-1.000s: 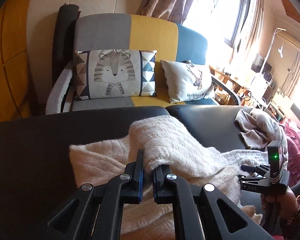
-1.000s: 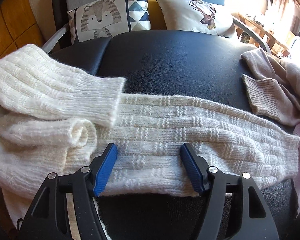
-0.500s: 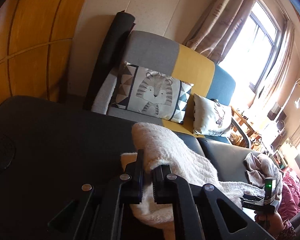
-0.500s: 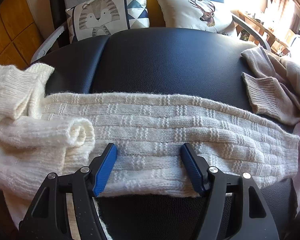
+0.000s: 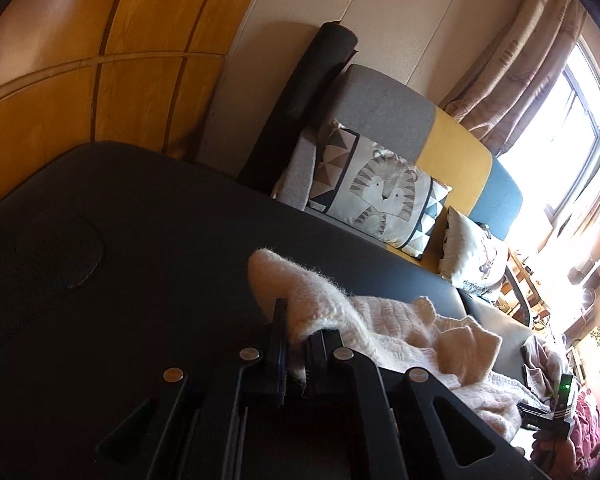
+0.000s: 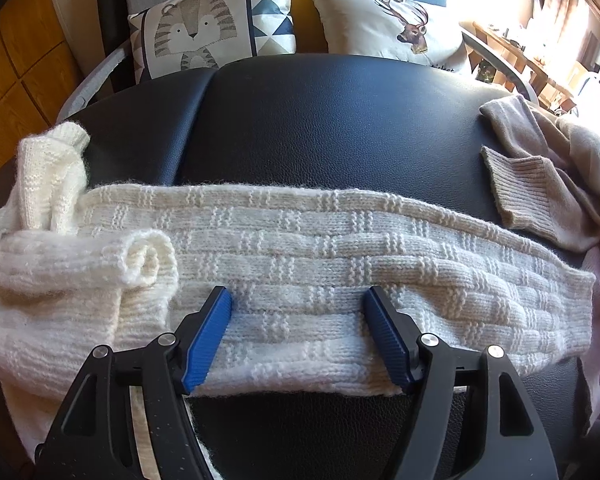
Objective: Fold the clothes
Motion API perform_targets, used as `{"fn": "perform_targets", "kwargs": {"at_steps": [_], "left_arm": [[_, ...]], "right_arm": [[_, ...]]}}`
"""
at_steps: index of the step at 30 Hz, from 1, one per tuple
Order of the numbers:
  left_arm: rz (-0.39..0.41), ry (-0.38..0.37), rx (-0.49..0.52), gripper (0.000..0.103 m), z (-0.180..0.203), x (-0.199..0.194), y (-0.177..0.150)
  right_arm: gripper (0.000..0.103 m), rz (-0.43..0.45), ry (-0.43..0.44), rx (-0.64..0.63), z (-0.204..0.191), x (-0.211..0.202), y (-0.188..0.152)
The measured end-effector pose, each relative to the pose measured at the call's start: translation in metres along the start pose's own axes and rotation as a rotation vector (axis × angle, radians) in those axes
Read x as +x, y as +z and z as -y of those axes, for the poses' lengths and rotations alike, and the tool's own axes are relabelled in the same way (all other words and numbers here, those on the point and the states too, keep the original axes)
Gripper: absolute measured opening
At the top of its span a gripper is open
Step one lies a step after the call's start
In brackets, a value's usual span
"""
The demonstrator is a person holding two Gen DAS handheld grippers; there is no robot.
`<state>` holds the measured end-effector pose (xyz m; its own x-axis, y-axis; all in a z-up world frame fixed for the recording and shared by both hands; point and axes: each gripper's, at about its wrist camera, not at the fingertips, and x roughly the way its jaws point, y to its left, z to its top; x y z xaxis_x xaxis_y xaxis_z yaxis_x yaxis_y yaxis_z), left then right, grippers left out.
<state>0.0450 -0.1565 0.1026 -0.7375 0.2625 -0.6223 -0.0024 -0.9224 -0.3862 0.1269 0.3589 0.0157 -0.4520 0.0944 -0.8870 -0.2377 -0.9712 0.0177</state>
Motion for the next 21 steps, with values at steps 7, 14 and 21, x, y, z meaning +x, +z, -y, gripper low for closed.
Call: {"fn": "perform_targets", "kwargs": {"at_steps": [7,14,21], "left_arm": [[-0.047,0.077,-0.047,0.006,-0.041,0.015,-0.017],[-0.198,0.173,-0.109,0.015,-0.076,0.044,-0.041],[-0.278,0.203,-0.033,0.021,-0.073,0.045,-0.061]], "right_arm": [[0.076,0.006,-0.015,0.002,0.000,0.000,-0.001],[0.076,0.007,-0.024,0.003,0.000,0.001,-0.001],[0.077,0.005,-0.022,0.000,0.002,0.001,0.000]]}}
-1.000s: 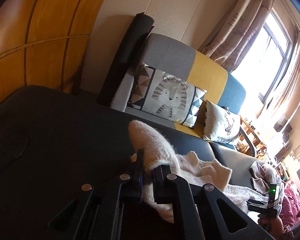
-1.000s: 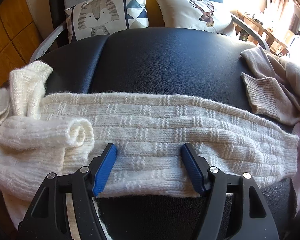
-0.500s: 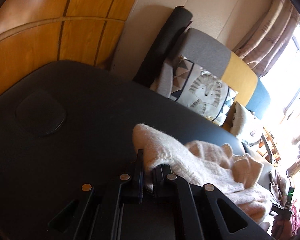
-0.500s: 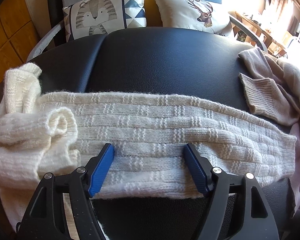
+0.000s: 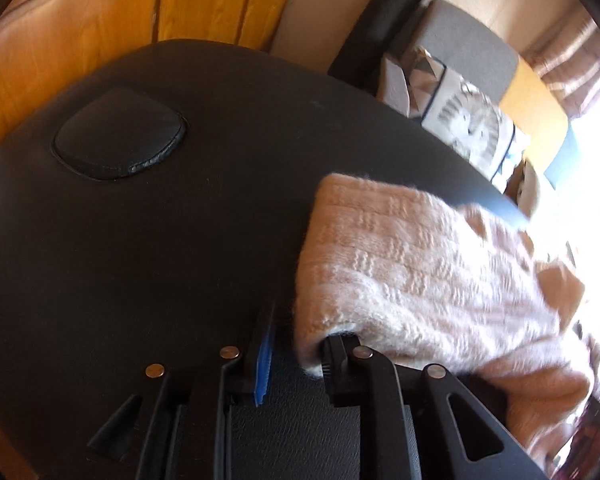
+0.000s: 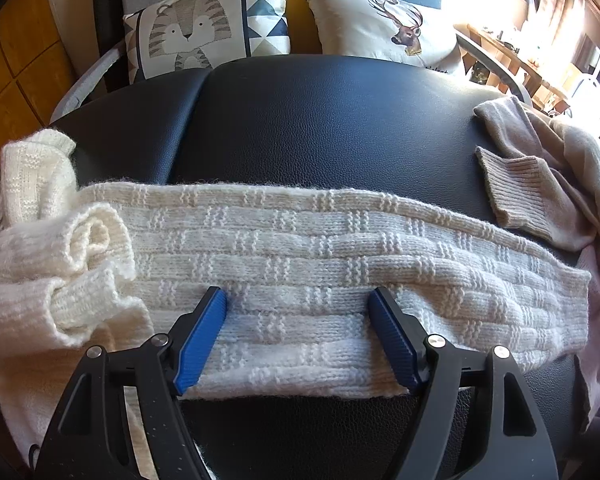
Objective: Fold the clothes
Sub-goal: 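Lay the sleeve across the sweater body with the left gripper and release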
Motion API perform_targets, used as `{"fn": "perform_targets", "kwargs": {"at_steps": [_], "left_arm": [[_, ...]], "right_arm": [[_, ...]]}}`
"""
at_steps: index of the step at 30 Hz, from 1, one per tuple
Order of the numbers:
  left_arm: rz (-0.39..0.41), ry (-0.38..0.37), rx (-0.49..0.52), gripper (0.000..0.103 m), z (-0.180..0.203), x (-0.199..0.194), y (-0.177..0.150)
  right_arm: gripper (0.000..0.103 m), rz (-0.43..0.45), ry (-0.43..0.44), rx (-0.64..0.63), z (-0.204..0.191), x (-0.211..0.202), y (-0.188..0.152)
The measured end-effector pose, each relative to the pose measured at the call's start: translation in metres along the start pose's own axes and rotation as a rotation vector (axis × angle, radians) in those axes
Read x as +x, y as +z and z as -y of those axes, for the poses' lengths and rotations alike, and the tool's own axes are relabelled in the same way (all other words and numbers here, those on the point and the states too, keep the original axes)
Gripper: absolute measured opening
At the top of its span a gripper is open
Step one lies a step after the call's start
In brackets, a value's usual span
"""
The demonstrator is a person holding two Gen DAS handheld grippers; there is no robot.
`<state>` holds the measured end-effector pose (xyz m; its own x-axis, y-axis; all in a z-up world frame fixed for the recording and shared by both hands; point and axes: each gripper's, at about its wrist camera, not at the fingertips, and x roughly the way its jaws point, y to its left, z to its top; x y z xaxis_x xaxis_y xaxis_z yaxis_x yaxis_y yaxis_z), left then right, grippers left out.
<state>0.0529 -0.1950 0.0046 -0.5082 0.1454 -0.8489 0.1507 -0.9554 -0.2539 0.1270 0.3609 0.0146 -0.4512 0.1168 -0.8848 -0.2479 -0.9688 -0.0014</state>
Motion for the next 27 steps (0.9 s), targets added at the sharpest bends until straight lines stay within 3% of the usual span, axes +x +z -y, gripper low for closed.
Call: {"fn": "perform_targets", "kwargs": {"at_steps": [6,8,14,20,24,27], "left_arm": [[0.040,0.119,0.181,0.027,0.023,-0.029,-0.020],[0.014,0.154,0.211,0.028,0.027,-0.030,-0.026],[-0.079,0.029,0.175,0.028,0.014,-0.032,-0.043],[-0.081,-0.051,0.260,0.031,0.011,-0.060,-0.053],[0.025,-0.035,0.201,0.032,0.008,-0.090,-0.044],[0.125,-0.079,0.216,0.034,0.035,-0.107,-0.029]], "right_arm": [[0.078,0.000,0.010,-0.001,0.002,0.000,0.002],[0.079,0.007,0.012,-0.001,0.003,0.000,0.001],[0.080,0.018,0.029,-0.003,0.005,0.000,-0.001],[0.081,0.031,0.039,-0.008,0.008,0.001,-0.003],[0.081,0.014,0.043,-0.015,0.008,0.002,0.000],[0.081,-0.016,0.040,-0.014,0.007,0.002,0.007]]}}
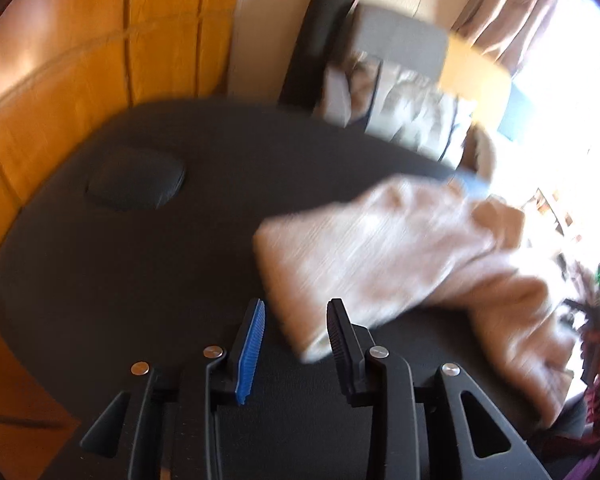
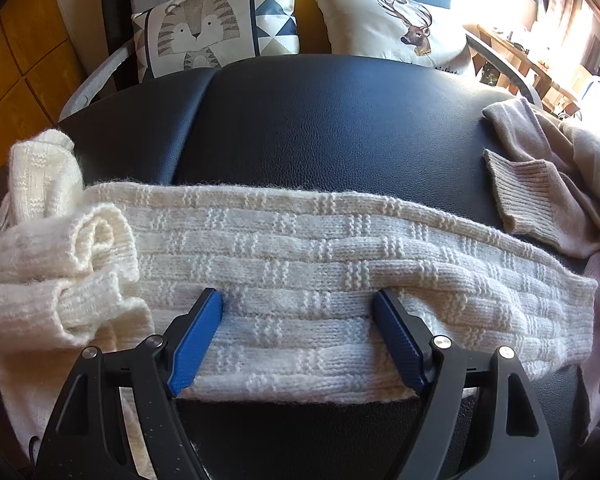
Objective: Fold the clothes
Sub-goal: 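Lay the sleeve across the sweater body with the left gripper and release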
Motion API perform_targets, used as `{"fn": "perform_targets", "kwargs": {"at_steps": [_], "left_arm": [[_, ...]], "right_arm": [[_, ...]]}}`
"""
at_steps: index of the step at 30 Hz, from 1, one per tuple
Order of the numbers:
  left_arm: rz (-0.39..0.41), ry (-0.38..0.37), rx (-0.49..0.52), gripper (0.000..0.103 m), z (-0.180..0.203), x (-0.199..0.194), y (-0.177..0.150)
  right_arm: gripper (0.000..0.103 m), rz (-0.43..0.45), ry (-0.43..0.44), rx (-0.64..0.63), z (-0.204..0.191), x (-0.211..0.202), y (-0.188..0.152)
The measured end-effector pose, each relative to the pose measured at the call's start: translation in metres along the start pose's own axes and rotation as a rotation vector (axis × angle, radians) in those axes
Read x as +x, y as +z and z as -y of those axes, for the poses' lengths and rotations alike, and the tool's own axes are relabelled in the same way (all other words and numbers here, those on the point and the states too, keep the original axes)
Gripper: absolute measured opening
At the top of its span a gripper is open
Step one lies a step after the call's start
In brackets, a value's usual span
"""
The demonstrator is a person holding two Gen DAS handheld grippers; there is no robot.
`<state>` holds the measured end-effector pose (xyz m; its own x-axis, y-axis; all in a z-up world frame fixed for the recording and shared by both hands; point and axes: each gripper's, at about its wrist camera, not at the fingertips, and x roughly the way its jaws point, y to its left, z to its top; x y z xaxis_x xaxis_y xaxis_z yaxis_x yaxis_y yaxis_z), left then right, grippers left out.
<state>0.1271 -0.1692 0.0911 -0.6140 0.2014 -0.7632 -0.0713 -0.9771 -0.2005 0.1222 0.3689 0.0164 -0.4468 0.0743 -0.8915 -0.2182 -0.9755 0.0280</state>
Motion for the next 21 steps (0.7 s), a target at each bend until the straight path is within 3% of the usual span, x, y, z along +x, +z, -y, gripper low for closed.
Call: {"fn": "perform_targets", "kwargs": {"at_steps": [3,8,11,13,15,16,21], "left_arm": [[0.013,-0.059,0.107,0.037,0.044,0.016,0.027],[-0.092,-0.033,0.299,0.037,0.127,0.085,0.056],[-0.136,-0.063,0.345,0.037,0.140,0.107,0.063],[-0.169,-0.129,0.322,0.037,0.152,0.117,0.070],[-0.216,-0.248,0.274,0.039,0.160,0.129,0.076],[-0.231,-0.274,0.275,0.044,0.163,0.132,0.077],[-0.279,-0.172,0.405,0.051,0.185,0.152,0.063]], "right_arm": [[0.081,-0.010,0.013,0.022,-0.001,-0.001,0.008],[0.081,-0.025,-0.008,-0.018,-0.008,0.004,0.013],[0.085,-0.012,-0.004,-0.021,-0.006,0.005,0.012],[0.086,0.003,-0.001,-0.021,-0.005,0.004,0.010],[0.086,0.015,-0.006,-0.029,-0.004,0.003,0.010],[0.086,0.017,-0.008,-0.029,-0.004,0.003,0.010],[0.088,0.019,-0.019,-0.025,-0.004,0.003,0.012]]}}
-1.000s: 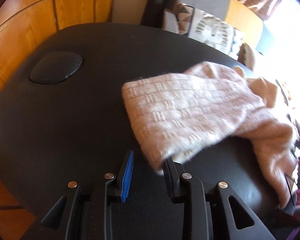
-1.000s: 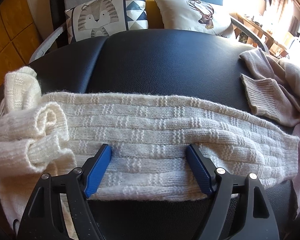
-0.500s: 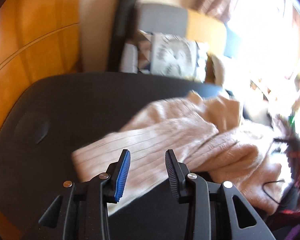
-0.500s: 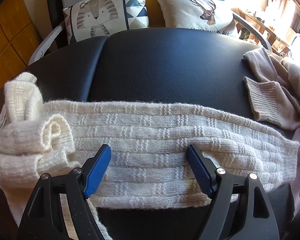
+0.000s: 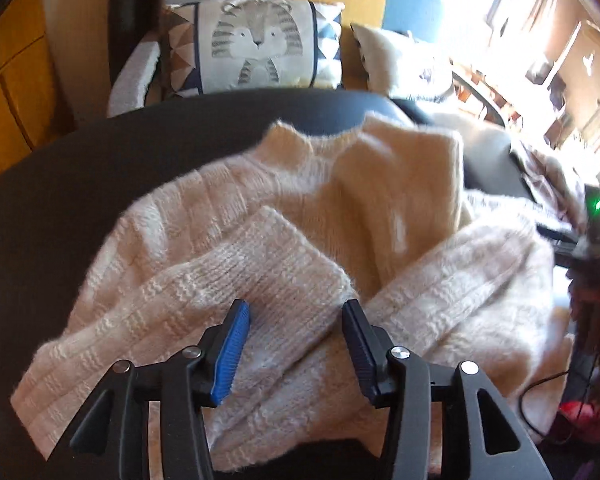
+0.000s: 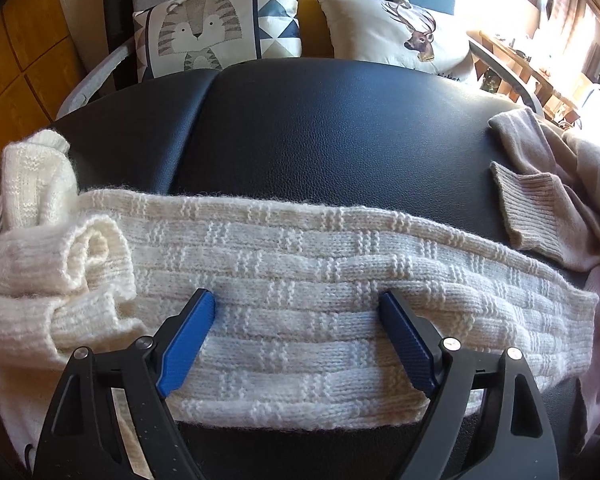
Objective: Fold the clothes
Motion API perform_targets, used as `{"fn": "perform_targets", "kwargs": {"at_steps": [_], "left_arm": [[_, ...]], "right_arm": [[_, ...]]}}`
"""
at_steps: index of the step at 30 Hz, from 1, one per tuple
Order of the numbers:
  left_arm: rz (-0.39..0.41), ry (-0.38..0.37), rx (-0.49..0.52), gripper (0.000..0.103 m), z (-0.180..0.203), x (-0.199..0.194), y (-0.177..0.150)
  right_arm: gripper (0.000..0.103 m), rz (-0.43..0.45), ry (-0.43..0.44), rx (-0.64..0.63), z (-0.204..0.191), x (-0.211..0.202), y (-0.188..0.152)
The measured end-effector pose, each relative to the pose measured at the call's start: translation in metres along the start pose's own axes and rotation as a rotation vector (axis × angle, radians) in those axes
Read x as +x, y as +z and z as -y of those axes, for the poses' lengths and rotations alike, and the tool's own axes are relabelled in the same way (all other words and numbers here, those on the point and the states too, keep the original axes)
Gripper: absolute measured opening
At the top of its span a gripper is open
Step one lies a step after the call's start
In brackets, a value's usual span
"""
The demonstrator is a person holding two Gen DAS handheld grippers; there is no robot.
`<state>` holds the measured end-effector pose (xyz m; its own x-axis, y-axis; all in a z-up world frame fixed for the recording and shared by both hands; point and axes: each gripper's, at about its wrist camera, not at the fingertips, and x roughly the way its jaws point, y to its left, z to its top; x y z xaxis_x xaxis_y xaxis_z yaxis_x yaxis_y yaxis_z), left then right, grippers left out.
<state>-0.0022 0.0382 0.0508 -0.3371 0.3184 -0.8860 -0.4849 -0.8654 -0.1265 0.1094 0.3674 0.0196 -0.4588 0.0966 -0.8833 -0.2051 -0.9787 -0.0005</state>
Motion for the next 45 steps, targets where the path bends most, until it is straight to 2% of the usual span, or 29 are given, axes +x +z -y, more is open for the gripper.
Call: {"fn": "perform_targets", "kwargs": {"at_steps": [1,3,5,6,8,10,11,14,18,22,29,35,45], "left_arm": [[0.003,0.029,0.011,0.055,0.003,0.003,-0.001],[0.011,0.075,0.023,0.056,0.006,0.008,-0.002],[0.029,0.078,-0.008,0.054,0.005,0.011,-0.003],[0.042,0.068,-0.032,0.050,0.003,0.011,-0.004],[0.071,0.053,-0.079,0.024,-0.003,0.008,-0.008],[0.102,0.060,-0.102,0.014,-0.007,0.001,-0.011],[0.122,0.067,-0.107,0.012,-0.010,-0.004,-0.012],[0.184,0.085,-0.127,0.012,-0.020,-0.022,-0.018],[0.294,0.114,-0.207,0.012,-0.048,-0.066,-0.029],[0.347,0.185,-0.283,0.012,-0.089,-0.106,-0.048],[0.330,0.317,-0.383,0.012,-0.155,-0.137,-0.091],[0.318,0.391,-0.469,0.012,-0.190,-0.143,-0.128],[0.310,0.617,-0.636,0.012,-0.272,-0.182,-0.175]], "right_arm": [[0.088,0.001,-0.002,0.001,0.000,0.000,0.000],[0.089,0.005,-0.004,0.003,-0.001,0.000,-0.001],[0.089,0.010,-0.007,0.003,-0.002,0.000,-0.003],[0.089,0.012,-0.007,0.002,-0.002,0.000,-0.003],[0.089,0.017,-0.008,0.001,-0.003,-0.001,-0.005],[0.090,0.022,-0.007,-0.001,-0.003,-0.001,-0.006],[0.090,0.024,-0.006,-0.002,-0.003,-0.001,-0.007],[0.090,0.025,-0.007,-0.004,-0.002,-0.001,-0.007],[0.090,0.026,-0.005,-0.004,-0.002,-0.001,-0.008],[0.090,0.026,-0.007,-0.005,-0.002,0.000,-0.008],[0.090,0.032,-0.011,-0.003,-0.002,-0.001,-0.009],[0.090,0.034,-0.013,-0.001,-0.003,0.000,-0.011],[0.090,0.035,-0.016,0.002,-0.002,0.001,-0.010]]}}
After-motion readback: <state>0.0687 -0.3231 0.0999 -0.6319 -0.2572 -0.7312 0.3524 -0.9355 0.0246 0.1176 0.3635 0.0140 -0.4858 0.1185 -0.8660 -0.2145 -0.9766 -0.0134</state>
